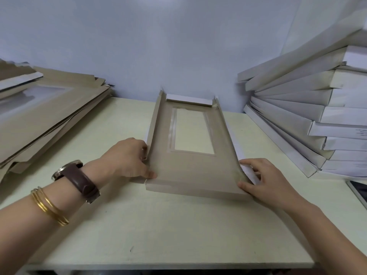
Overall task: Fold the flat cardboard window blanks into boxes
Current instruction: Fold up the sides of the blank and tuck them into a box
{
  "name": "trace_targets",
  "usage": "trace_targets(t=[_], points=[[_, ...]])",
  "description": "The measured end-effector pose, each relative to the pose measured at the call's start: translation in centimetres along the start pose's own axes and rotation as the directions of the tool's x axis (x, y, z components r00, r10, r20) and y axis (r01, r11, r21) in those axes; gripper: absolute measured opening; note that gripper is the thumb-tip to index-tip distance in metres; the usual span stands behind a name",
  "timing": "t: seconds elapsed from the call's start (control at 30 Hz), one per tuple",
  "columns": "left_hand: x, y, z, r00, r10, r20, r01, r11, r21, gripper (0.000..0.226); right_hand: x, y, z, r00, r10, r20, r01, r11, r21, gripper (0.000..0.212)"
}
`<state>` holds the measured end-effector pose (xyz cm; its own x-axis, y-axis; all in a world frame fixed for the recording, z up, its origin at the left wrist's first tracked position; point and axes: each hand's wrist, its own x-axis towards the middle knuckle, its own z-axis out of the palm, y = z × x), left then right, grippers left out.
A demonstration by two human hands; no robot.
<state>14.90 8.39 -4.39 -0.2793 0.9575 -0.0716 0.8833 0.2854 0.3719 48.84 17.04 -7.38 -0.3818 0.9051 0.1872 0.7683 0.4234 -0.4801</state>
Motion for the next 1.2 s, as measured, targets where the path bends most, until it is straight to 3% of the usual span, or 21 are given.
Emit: trace_targets(t=[0.3, 0.77, 1.0, 1.2], points=[[0.7, 0.2, 0.2, 0.990, -0.114, 0.083, 0.126, 0.979, -0.161, 0.077, 0.3, 0.2, 0.2, 0.993, 0.053, 0.106, -0.043, 0.995, -0.091, 0.049], [0.8, -0.1, 0.4, 0.992, -0.098, 0.085, 0.121, 0.938, -0.326, 0.072, 0.2, -0.3, 0.2, 0.997, 0.038, 0.068, -0.035, 0.999, -0.042, 0.044], [0.8, 1.0, -0.1, 0.991, -0.060, 0.121, 0.070, 0.995, -0.078, 0.072, 0.4, -0.1, 0.3, 0.999, 0.035, 0.042, -0.034, 0.999, -0.016, 0.043], [0.5, 2.3, -0.6, 0.983, -0.068, 0.170, 0.068, 0.998, 0.004, 0.073, 0.7, -0.2, 0.3, 1.000, -0.009, 0.023, 0.009, 0.999, -0.031, 0.040]])
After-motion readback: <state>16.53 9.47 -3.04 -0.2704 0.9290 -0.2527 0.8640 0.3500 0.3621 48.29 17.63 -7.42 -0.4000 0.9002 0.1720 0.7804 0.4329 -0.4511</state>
